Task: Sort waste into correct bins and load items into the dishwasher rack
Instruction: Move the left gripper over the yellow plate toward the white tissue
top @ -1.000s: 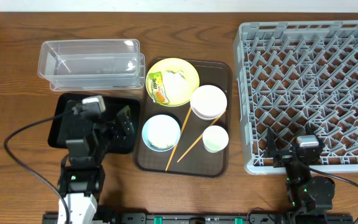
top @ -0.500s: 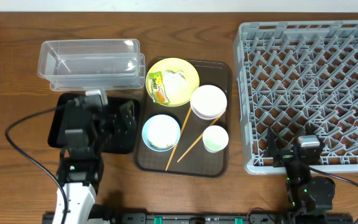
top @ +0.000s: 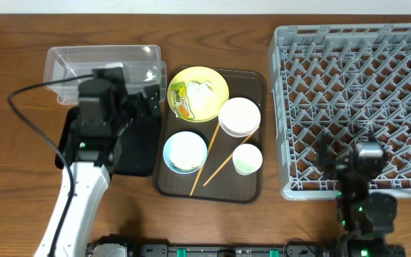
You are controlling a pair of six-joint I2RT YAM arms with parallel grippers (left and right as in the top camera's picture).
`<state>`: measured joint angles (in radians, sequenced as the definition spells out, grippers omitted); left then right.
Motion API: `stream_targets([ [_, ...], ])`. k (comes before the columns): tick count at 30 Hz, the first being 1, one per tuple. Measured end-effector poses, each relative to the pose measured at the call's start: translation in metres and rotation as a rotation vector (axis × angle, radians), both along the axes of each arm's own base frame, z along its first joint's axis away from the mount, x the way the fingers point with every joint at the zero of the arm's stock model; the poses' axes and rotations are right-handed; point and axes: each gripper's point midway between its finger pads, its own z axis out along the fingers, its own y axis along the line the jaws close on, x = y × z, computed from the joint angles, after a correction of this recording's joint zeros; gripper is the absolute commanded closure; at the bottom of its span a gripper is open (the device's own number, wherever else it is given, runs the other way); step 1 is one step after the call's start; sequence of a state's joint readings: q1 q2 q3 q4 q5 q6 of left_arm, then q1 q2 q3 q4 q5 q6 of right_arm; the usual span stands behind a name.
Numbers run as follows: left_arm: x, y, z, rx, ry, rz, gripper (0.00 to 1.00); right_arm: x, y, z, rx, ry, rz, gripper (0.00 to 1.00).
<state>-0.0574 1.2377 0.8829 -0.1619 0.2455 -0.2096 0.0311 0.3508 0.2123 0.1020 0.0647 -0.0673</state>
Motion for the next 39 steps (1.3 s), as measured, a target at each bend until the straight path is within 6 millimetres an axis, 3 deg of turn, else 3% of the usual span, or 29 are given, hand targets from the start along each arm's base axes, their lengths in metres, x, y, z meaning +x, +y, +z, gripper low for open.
stream_targets([
  [4,0.013,-0.011,0.002,0.03,0.032,-0.014,0.04,0.025,-0.003,0.016,-0.063,0.063,-0.015,0.01],
  [9,0.028,-0.028,0.0,0.067,0.057,-0.057,0.04,0.066,-0.002,0.019,-0.099,0.171,-0.011,0.01],
  [16,0.038,-0.04,-0.026,0.094,0.17,-0.088,0.04,0.103,0.007,-0.011,-0.108,0.435,0.048,0.01],
  [20,0.029,-0.039,-0.042,0.108,0.249,-0.094,0.04,0.107,0.015,-0.029,-0.099,0.585,0.098,0.01],
  [26,0.021,-0.038,-0.049,0.118,0.291,-0.1,0.04,0.112,0.028,-0.021,-0.073,0.591,0.172,0.01],
  [35,0.052,-0.063,-0.015,0.061,0.093,-0.159,0.04,0.117,0.035,-0.012,-0.055,0.55,0.205,0.01],
  [39,0.058,-0.088,-0.021,0.056,0.069,-0.212,0.05,0.117,0.035,-0.012,-0.054,0.549,0.208,0.01],
])
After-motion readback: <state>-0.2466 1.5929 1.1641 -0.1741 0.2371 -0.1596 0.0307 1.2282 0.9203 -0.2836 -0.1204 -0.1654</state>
